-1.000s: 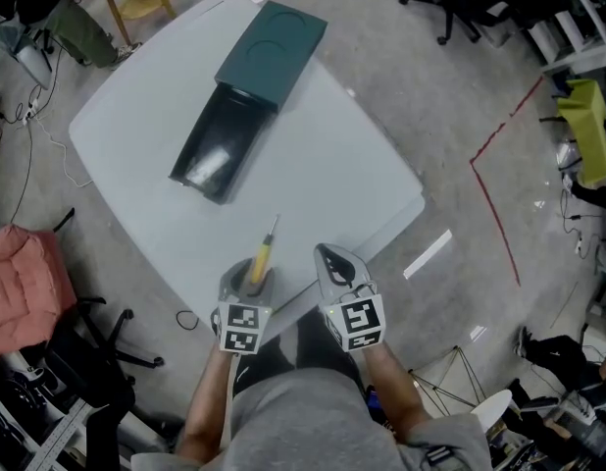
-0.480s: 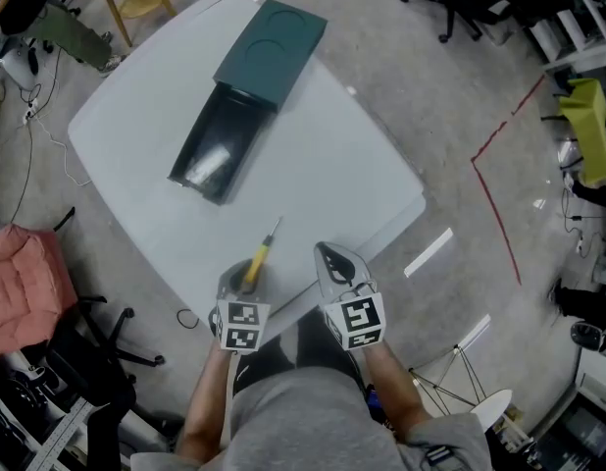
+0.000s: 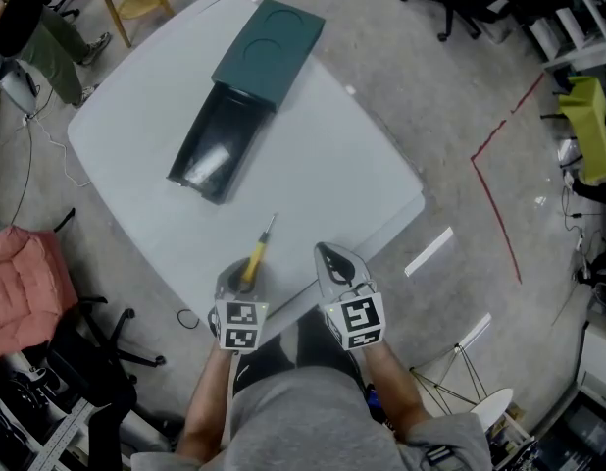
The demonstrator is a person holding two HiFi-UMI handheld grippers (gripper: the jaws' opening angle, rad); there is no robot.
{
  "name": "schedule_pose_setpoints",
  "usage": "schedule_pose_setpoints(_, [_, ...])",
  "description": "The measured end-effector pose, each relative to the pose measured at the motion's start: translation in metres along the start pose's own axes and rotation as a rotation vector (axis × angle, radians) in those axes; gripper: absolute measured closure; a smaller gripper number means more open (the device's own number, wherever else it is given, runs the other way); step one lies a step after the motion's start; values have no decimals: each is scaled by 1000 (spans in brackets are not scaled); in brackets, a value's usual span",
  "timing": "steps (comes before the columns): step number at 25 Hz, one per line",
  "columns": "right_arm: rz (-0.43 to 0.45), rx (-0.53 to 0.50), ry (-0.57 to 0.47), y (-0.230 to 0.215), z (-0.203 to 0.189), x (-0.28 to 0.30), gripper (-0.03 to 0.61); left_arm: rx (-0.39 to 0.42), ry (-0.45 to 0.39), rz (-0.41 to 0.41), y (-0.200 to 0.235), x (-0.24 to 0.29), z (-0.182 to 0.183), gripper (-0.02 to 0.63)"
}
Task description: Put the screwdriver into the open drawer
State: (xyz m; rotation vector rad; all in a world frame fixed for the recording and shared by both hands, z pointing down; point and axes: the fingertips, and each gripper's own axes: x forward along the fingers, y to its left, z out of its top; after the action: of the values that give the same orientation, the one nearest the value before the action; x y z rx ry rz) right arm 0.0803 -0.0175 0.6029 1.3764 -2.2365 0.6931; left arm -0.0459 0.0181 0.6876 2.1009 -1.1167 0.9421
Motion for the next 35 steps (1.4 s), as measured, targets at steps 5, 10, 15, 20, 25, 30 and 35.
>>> schedule_pose_setpoints(5, [-2,0,-2,1,0,0,575,11,-26,2,4,-7,13,529])
schedule_pose_setpoints(10, [-6,-4,-11,4,4,-3,575,21,-54,-5,3,-17,24,531])
schedule_pose_setpoints(15, [-12,-15,-37,12,14,-9,575,20,-107,-7,4,-31,42,531])
schedule_pose_setpoints(20, [-19,-28,-63,20,25,-22,575,22,-163,-7,1,-52,63,531])
schedule_pose_setpoints(25, [-27,-38,-92,30,34,-37,575,43,-205,-4,-1,-74,75,532])
schedule_pose_setpoints(30, [-42,-50,-117,38,42,-53,575,48,-262,0,-4,-99,90,532])
schedule_pose_setpoints(35, [-58,-64,-153,46,53,-72,575,57,-337,1,-9,-132,110,532])
